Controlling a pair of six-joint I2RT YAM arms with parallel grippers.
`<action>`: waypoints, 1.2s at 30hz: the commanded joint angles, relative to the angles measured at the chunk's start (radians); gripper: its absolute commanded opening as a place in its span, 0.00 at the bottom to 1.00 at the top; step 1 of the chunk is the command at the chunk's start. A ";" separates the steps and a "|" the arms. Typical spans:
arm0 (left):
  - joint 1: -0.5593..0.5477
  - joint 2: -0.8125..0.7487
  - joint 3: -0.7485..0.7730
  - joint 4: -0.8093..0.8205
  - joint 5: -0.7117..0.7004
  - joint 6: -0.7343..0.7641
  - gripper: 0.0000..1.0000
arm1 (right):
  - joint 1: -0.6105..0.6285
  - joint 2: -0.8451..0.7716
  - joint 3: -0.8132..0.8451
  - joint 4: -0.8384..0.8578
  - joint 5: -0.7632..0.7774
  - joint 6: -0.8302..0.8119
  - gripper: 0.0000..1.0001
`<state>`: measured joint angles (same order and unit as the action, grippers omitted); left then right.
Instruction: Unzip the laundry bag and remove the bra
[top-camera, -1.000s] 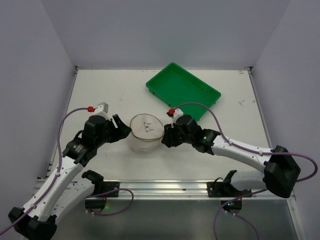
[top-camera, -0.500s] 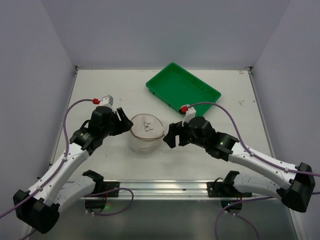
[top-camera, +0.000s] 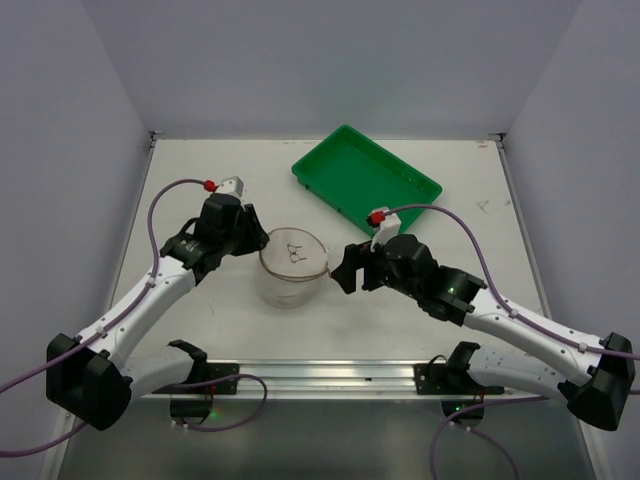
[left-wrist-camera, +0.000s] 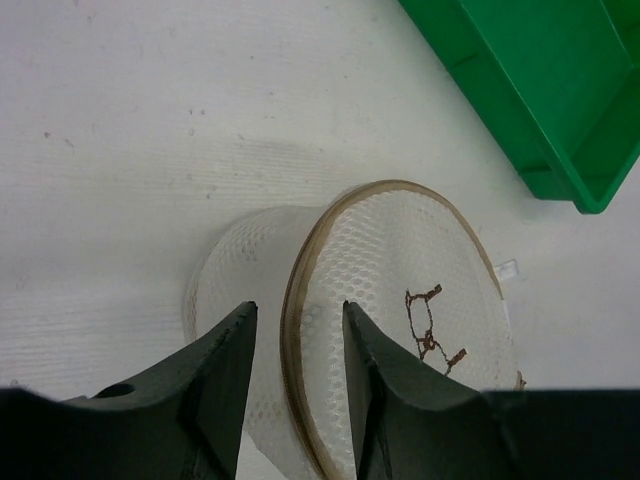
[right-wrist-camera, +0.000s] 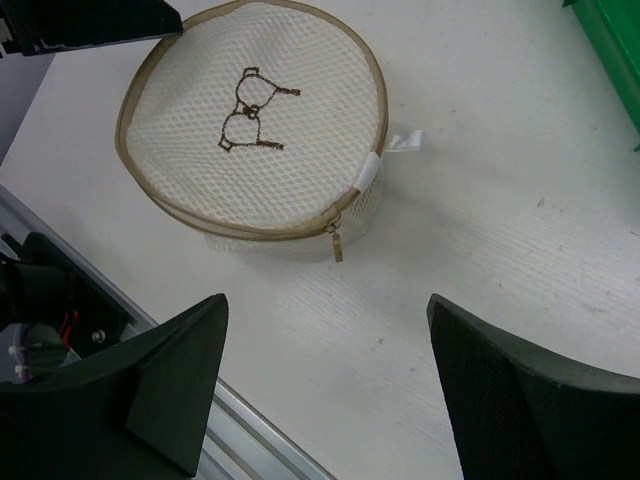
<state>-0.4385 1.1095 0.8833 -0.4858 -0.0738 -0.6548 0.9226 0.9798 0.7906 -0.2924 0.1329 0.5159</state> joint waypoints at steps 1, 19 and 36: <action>0.009 0.010 0.034 0.055 0.031 0.035 0.42 | -0.001 -0.012 -0.011 0.025 0.022 0.013 0.82; 0.009 0.024 -0.004 0.050 0.049 0.037 0.23 | -0.001 -0.007 -0.019 0.041 -0.009 0.029 0.82; 0.009 0.024 0.005 0.050 0.069 0.038 0.00 | -0.001 -0.023 -0.028 0.062 -0.047 0.039 0.81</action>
<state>-0.4377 1.1481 0.8707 -0.4591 -0.0143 -0.6388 0.9226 0.9791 0.7765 -0.2691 0.0906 0.5430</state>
